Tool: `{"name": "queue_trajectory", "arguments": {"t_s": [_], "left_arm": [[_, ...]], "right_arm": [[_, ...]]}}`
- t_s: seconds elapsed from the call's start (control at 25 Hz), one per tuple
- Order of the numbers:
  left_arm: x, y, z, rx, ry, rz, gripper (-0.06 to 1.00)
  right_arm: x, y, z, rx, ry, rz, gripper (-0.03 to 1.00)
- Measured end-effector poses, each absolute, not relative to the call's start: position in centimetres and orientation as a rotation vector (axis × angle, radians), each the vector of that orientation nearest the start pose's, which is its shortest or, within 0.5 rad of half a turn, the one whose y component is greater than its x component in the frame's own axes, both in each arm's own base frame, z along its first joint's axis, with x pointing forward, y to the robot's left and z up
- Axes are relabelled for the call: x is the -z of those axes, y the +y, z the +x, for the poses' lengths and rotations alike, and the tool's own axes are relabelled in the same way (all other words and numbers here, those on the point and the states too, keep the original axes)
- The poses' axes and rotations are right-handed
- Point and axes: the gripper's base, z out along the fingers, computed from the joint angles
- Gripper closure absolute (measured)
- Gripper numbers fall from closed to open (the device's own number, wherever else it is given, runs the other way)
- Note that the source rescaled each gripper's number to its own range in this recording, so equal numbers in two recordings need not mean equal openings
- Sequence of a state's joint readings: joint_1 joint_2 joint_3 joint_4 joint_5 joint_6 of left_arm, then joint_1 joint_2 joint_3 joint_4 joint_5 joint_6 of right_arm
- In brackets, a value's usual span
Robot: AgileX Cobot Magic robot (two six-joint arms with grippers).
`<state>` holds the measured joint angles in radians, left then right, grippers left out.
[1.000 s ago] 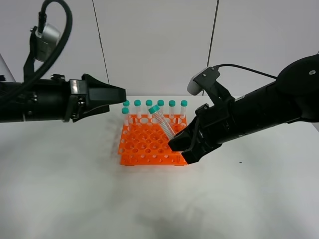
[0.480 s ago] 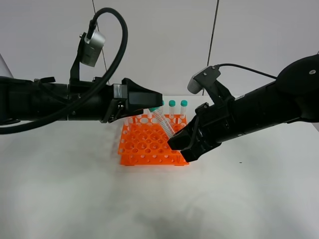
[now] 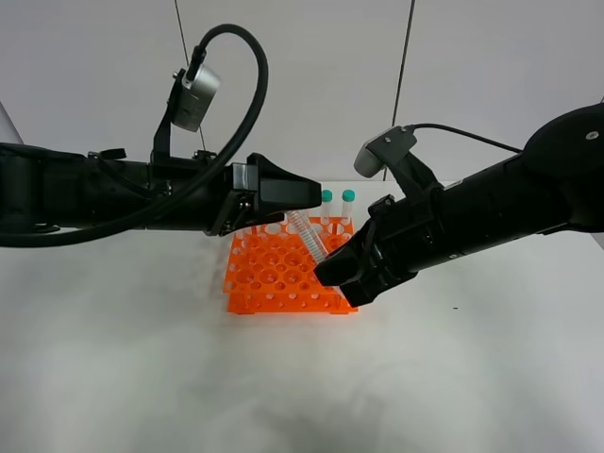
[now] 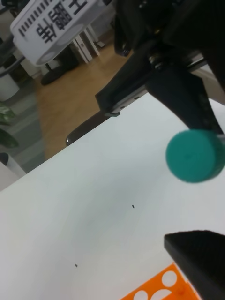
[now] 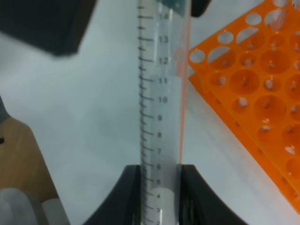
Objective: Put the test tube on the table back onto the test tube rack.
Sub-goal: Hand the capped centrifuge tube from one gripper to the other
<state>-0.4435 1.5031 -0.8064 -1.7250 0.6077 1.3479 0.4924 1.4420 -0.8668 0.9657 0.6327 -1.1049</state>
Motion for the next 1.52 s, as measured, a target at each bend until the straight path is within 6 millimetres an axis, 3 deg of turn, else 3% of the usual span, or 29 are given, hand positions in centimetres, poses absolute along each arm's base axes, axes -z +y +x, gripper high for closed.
{"name": "queue_trajectory", "arguments": {"t_s": [0.48, 0.76, 1.04, 1.32, 1.44, 1.52], "left_arm": [[-24.57, -17.76, 25.13, 1.130, 2.137, 0.432, 0.08], [-24.58, -17.77, 25.12, 1.132, 2.136, 0.433, 0.25], [-24.59, -17.79, 25.09, 1.137, 2.135, 0.435, 0.31], [-24.59, -17.78, 25.10, 1.135, 2.135, 0.435, 0.68], [-24.45, -17.76, 25.20, 1.127, 2.141, 0.427, 0.94], [-24.40, -17.77, 25.23, 1.128, 2.143, 0.423, 0.94]], "right_arm": [[-24.83, 17.40, 22.76, -0.755, 2.188, -1.095, 0.94], [-24.88, 17.45, 22.75, -0.767, 2.189, -1.083, 0.94], [-24.91, 17.47, 22.76, -0.772, 2.190, -1.077, 0.94], [-24.98, 17.53, 22.80, -0.784, 2.190, -1.056, 0.94], [-24.99, 17.54, 22.80, -0.786, 2.189, -1.055, 0.94], [-24.99, 17.53, 22.81, -0.785, 2.189, -1.055, 0.94]]}}
